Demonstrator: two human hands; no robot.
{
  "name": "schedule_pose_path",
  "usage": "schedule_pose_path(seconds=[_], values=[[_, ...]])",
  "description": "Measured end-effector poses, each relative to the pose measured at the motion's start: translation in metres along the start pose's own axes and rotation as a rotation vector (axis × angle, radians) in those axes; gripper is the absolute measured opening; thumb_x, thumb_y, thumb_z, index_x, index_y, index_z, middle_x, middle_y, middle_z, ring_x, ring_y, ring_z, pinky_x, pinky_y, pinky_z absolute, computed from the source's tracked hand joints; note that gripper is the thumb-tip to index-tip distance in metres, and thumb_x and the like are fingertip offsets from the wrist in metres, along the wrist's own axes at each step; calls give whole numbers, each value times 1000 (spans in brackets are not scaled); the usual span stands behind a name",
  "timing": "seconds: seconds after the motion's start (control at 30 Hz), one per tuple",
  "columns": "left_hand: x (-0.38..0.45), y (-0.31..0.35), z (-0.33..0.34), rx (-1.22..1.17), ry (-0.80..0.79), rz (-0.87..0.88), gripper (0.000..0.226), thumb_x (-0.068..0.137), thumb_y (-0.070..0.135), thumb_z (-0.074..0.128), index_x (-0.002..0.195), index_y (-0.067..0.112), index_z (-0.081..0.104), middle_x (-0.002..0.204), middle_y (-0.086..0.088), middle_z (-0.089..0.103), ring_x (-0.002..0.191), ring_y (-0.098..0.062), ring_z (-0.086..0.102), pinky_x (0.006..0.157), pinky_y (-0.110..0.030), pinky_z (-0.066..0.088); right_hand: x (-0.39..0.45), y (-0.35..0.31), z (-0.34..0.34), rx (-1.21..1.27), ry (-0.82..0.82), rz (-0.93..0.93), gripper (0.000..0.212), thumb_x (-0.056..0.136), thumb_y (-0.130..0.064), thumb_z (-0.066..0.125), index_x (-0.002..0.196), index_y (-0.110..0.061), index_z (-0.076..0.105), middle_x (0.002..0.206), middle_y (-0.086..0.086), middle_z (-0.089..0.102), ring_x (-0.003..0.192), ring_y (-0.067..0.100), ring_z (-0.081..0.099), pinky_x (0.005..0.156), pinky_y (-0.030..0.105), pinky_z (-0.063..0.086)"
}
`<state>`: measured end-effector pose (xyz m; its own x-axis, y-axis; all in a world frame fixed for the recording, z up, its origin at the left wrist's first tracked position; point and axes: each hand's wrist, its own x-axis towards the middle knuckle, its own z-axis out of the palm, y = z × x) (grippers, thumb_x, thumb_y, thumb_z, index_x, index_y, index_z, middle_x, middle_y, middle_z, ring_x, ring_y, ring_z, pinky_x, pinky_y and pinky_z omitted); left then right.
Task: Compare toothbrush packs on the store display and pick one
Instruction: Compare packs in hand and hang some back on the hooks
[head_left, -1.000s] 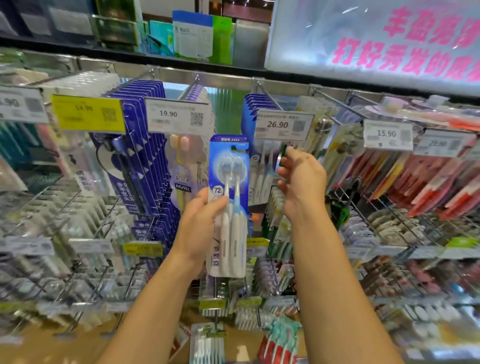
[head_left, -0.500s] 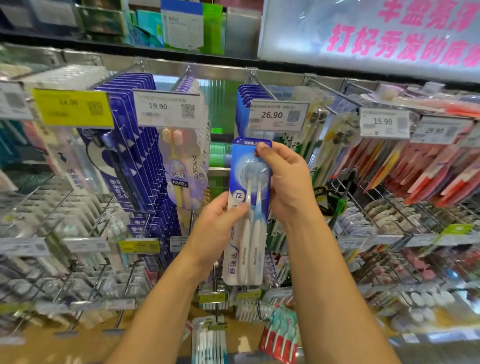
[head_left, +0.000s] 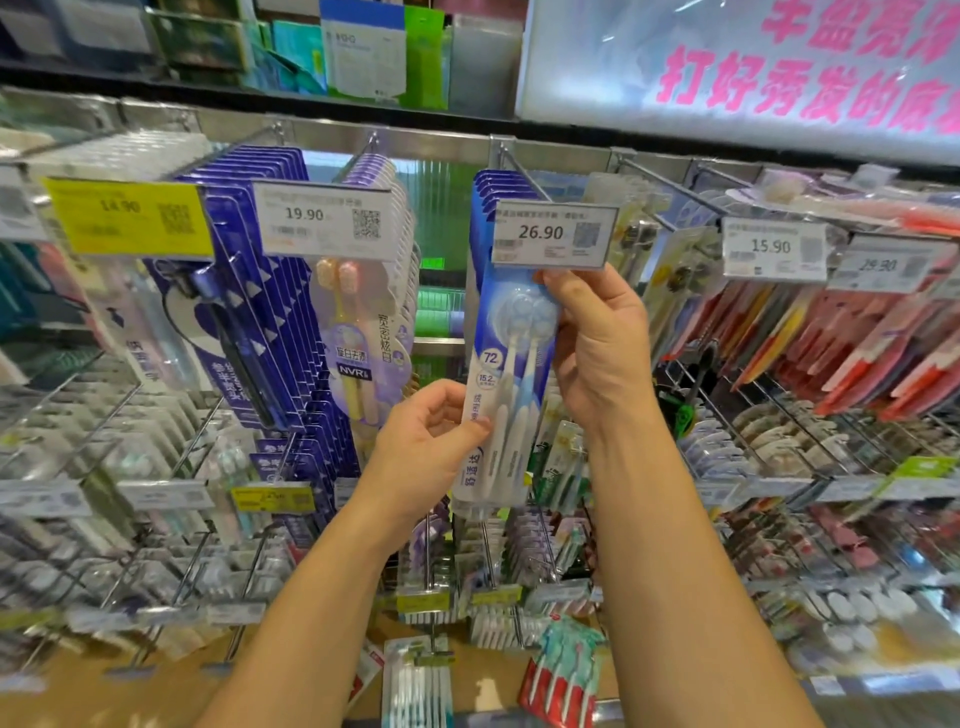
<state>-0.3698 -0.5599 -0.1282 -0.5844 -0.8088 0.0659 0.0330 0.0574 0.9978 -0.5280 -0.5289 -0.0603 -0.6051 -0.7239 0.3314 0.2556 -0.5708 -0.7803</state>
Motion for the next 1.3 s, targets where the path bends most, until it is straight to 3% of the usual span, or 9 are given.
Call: schedule_pose_path(seconds=[0.13,0.33,0.5,0.67,0.73,0.9,1.07,1.2,1.3], values=[[7,3,0,-1,42,27,8,94,10,72,100,13,74,103,-9,79,98,-20,75,80,-26,60,4,0,0,-17,-11,-47,21,95,4,63,96,-12,76,90,2,81,83,15,77,69,30,62],[19,9,-1,-5,83,29,13,92,7,74,100,17,75,100,-2,80,95,-16,74,74,-21,59,16,-3,0,-33,6,-93,19,86,2,71,95,-14,73,90,0,80,83,15,76,68,29,62],[26,10,3,-26,95,17,15,92,7,74,106,12,74,104,-7,80,101,-23,76,86,-38,63,25,-2,-3,-122,54,-110,18,91,5,69,97,-12,72,89,-1,80,84,17,75,69,32,62],[30,10,9,-34,96,21,17,94,9,73,105,21,69,93,-2,81,81,-4,75,60,-18,55,28,-1,-4,-201,68,-112,20,90,7,67,94,-12,73,83,-5,79,81,11,74,64,25,58],[32,10,12,-13,125,21,13,94,13,73,103,21,68,93,-3,80,76,-1,72,58,-16,53,31,1,-5,-263,90,-119,22,90,6,67,93,-14,75,83,-6,79,84,11,74,65,25,57],[41,11,14,108,269,5,8,91,28,77,93,28,70,89,4,76,88,-17,74,78,-47,63,38,5,-5,-332,143,-92,18,92,-1,71,90,-18,75,86,-2,79,83,17,73,64,31,59],[48,9,16,112,337,-39,11,85,32,80,84,31,70,86,1,77,83,-21,73,80,-55,63,40,9,-8,-339,159,-63,9,90,-4,74,91,-13,75,89,6,78,78,19,69,67,38,61],[50,10,22,80,383,-52,10,89,28,79,85,29,70,96,0,78,98,-23,73,90,-53,61,38,7,-9,-368,170,-54,12,90,-1,72,89,-13,74,74,-7,76,59,1,65,52,18,50],[50,9,26,81,431,-45,9,90,25,77,86,27,70,93,3,76,96,-19,72,90,-52,61,35,8,-9,-365,171,-38,11,93,-6,72,87,-15,73,71,-8,73,55,-2,61,49,16,47]])
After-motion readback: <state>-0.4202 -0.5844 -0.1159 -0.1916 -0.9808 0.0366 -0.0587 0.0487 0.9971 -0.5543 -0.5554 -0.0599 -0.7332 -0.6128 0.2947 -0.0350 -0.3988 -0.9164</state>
